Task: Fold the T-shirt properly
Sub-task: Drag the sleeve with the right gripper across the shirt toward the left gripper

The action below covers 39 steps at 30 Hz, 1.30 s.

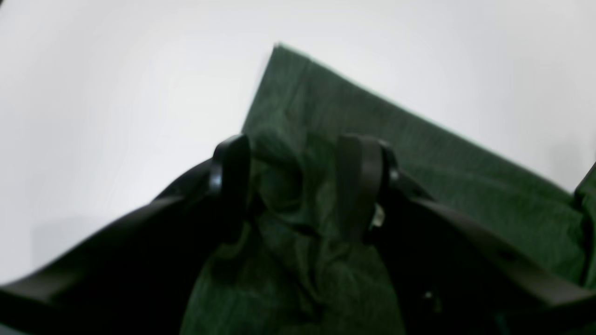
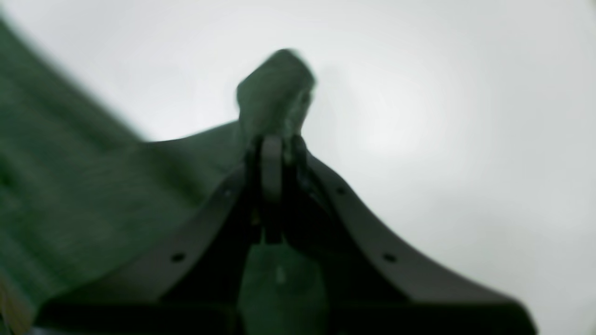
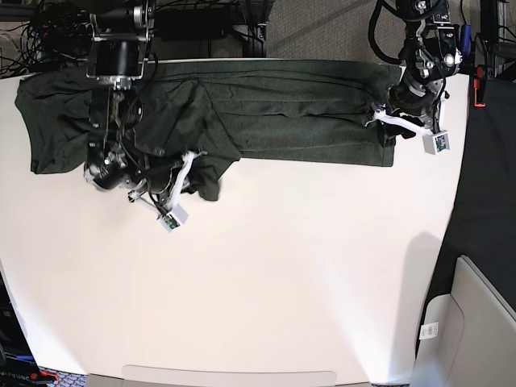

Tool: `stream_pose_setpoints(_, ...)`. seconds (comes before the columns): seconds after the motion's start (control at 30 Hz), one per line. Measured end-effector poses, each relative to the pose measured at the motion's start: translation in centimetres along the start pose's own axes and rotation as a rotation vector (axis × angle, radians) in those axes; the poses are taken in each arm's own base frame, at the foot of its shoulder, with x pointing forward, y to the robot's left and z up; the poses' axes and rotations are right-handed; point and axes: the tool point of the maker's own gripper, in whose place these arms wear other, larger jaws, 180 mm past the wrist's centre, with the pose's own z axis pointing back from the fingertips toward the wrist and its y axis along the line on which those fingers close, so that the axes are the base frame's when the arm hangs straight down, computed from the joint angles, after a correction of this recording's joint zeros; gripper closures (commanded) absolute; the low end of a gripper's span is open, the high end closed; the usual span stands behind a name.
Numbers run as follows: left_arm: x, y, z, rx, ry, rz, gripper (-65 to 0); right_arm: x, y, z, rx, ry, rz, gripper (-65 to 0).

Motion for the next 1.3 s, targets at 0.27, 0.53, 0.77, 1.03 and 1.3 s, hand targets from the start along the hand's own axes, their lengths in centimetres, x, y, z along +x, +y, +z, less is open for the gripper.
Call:
stream_pose_setpoints(0.27, -0.1, 0.0, 0.0, 0.0, 0.003, 0.001, -28.9, -0.2, 8.1, 0.7, 0.233, -0.108, -0.068, -0.4)
stream_pose_setpoints(0.53, -0.2, 0.1, 0.0, 0.002, 0.005, 0.001, -28.9, 3.1, 15.4, 0.2, 0.443, -0.21, -0.088, -0.4)
stream_pose_setpoints(0.77, -1.1, 0.6, 0.2, 0.016, 0.024, 0.0, -28.9, 5.3, 18.7, -0.3, 0.526, -0.23, -0.028, -0.4)
stream_pose_setpoints(1.03, -1.6, 0.7, 0.4, 0.016, 0.034, -0.001, -28.9, 6.1, 21.7, -1.5, 0.604, -0.194, 0.064, -0.4)
stream_pose_setpoints(1.3, -1.4, 0.7, 0.3, 0.016, 0.03, -0.001, -28.9, 5.7, 24.2, -1.6, 0.652, -0.161, 0.14, -0.4)
